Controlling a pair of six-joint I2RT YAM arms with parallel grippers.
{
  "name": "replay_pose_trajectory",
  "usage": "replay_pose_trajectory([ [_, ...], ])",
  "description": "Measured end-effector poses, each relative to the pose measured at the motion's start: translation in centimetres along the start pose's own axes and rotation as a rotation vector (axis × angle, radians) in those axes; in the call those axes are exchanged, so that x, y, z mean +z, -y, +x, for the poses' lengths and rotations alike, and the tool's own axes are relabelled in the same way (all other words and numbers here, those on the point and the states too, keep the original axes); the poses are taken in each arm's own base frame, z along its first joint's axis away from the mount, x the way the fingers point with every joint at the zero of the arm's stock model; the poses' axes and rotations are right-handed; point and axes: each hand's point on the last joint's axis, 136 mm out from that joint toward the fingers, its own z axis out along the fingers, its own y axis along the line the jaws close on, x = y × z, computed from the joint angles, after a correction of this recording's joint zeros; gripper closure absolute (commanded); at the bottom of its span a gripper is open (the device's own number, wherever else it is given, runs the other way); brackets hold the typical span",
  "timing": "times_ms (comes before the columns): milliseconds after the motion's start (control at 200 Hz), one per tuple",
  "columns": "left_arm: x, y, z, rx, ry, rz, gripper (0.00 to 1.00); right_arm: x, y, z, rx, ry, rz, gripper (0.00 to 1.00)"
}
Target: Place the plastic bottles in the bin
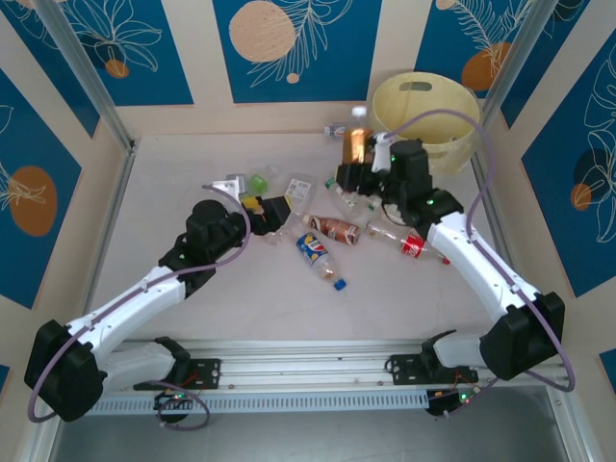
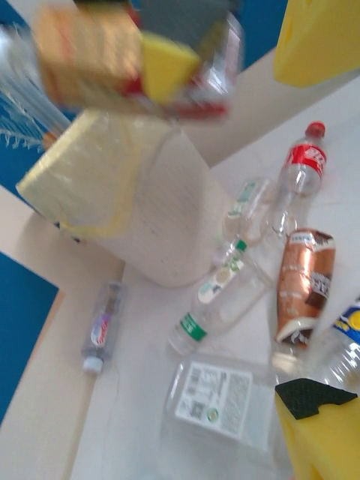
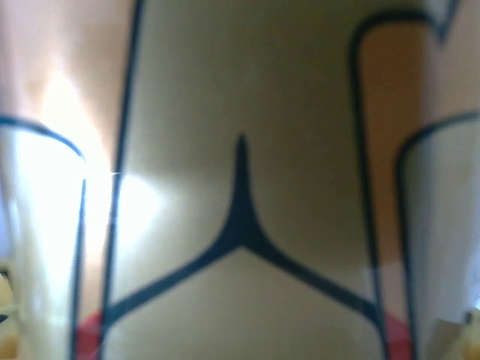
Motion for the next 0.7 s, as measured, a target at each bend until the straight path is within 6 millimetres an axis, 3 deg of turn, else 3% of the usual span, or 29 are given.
replay_pose_trajectory([
  [130,-0.4,-1.8,1.3,0.005,-0.014,-0.062,0.00,-3.1,1.8,-6.8,0.002,0.151,0.085,0.53],
  [200,-0.6,-2.7,2.0,0.004,-0.022,-0.090,0.00,-4.8,3.8,-10.0,0.016,0.231,0.149,0.53],
  [345,-1.2,-3.5,2.2,0.004,-0.013,-0.122,0.00,-5.5,9.3,-14.2,0.058,0.299,0.287,0.52],
  [545,-2.3,-4.0,1.5,-0.014,0.024,-0.136,0.00,-1.7,16.5,-15.9,0.099,0.200,0.413,0.46],
  [700,-2.5,-4.6,1.6,-0.035,0.027,-0.157,0.00,2.0,19.2,-14.5,0.059,0.057,0.448,0.44],
])
